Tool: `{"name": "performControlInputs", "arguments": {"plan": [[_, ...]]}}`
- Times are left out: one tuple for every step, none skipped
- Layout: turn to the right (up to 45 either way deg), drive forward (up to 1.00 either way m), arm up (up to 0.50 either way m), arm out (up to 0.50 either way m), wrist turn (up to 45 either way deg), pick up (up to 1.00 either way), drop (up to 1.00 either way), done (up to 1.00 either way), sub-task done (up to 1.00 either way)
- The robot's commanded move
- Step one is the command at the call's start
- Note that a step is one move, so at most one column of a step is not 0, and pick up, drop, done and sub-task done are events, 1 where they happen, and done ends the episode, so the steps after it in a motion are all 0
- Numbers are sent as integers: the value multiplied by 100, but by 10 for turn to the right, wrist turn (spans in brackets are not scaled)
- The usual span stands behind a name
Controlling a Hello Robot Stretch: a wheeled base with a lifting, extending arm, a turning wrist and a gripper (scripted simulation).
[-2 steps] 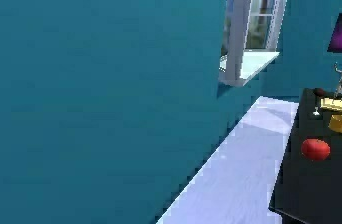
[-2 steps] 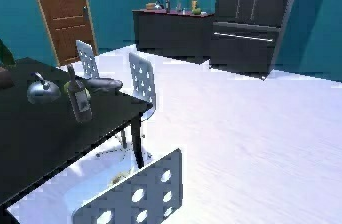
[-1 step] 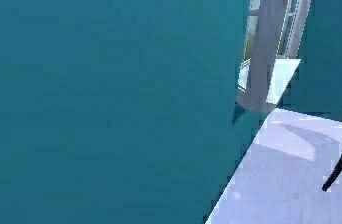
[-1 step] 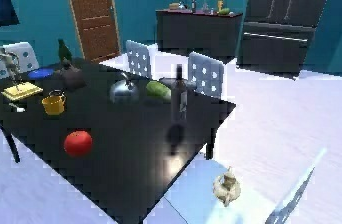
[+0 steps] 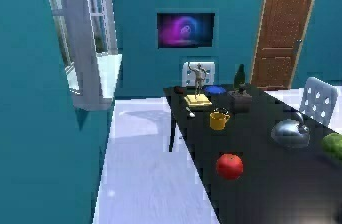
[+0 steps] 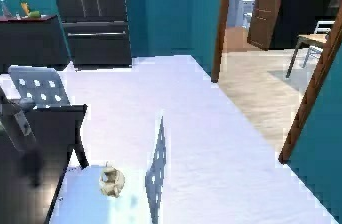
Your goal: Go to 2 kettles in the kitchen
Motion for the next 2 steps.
{"name": "performControlInputs", "arguments": {"plan": [[330,0,0,0,0,0,0,0,0],[0,0,0,0,0,0,0,0,100]]}}
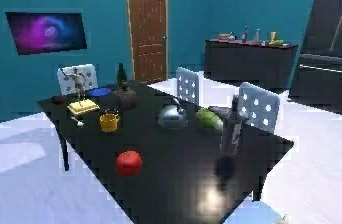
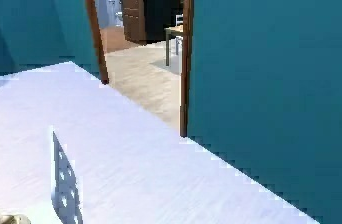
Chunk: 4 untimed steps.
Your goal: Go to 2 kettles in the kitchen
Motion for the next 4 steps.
{"name": "performControlInputs", "arguments": {"plan": [[450,0,0,0,0,0,0,0,0],[450,0,0,0,0,0,0,0,0],[270,0,0,0,0,0,0,0,0],[0,40,0,0,0,0,0,0,0]]}}
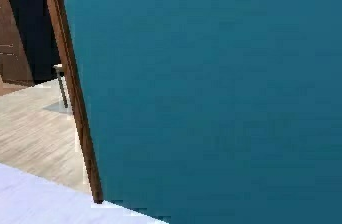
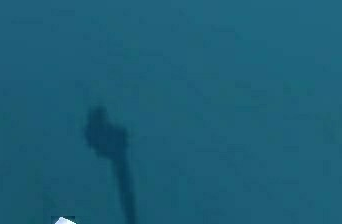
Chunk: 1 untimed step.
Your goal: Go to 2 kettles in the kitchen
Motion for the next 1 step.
{"name": "performControlInputs", "arguments": {"plan": [[-300,0,0,0,0,0,0,0,0]]}}
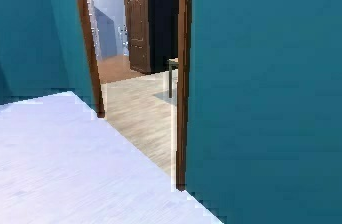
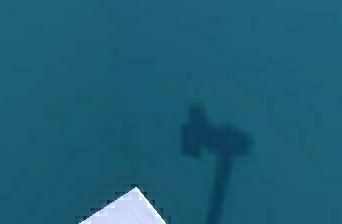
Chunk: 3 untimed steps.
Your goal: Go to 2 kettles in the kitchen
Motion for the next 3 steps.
{"name": "performControlInputs", "arguments": {"plan": [[-30,0,0,0,0,0,0,0,0],[0,35,0,0,0,0,0,0,0],[-330,0,0,0,0,0,0,0,0]]}}
